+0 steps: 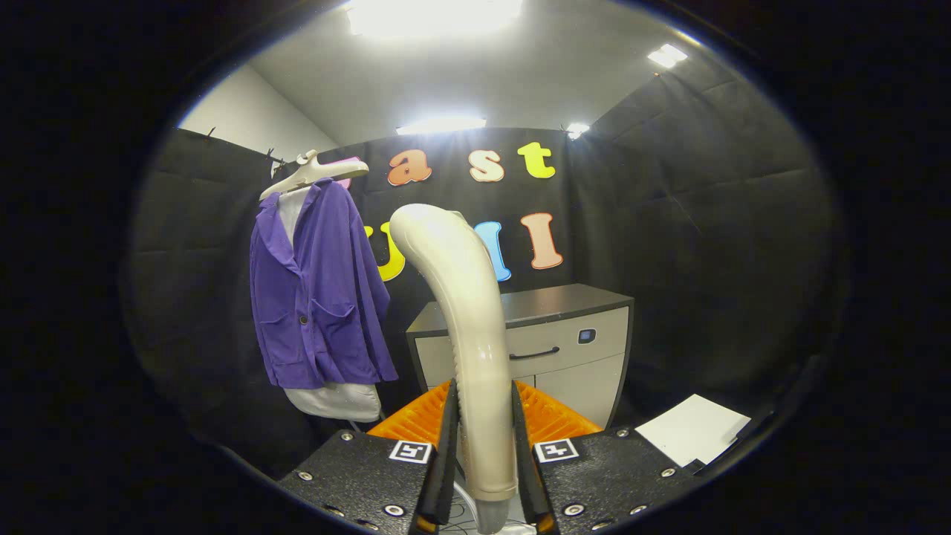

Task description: Iron the clothes twice with a garment steamer, once on the left side and once on the right side.

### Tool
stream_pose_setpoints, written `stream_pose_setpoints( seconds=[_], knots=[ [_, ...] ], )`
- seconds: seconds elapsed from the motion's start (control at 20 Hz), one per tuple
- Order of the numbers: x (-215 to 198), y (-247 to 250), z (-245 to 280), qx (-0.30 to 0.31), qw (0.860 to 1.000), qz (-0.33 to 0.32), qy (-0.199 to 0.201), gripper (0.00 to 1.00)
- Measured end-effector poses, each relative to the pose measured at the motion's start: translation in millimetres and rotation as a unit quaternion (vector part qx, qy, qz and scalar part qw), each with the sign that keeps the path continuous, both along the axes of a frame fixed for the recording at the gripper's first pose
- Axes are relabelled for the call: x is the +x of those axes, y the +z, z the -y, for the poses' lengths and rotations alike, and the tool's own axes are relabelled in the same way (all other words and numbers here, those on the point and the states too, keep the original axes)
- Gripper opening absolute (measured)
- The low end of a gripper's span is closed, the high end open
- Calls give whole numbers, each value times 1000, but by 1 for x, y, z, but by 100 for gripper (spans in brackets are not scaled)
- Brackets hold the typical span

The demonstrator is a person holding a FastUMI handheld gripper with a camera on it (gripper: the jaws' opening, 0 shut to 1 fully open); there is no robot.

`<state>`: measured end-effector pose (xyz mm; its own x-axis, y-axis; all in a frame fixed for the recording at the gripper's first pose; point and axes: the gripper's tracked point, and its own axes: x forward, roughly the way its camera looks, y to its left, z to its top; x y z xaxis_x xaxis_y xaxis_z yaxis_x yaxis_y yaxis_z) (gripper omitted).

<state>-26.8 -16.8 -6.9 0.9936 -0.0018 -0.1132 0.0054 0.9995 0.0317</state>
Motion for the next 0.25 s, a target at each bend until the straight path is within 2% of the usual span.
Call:
stream_pose_setpoints(
  seconds=[0.25],
  knots=[
    [0,-3,-7,-3,1000,-2,-6,36]
  ],
)
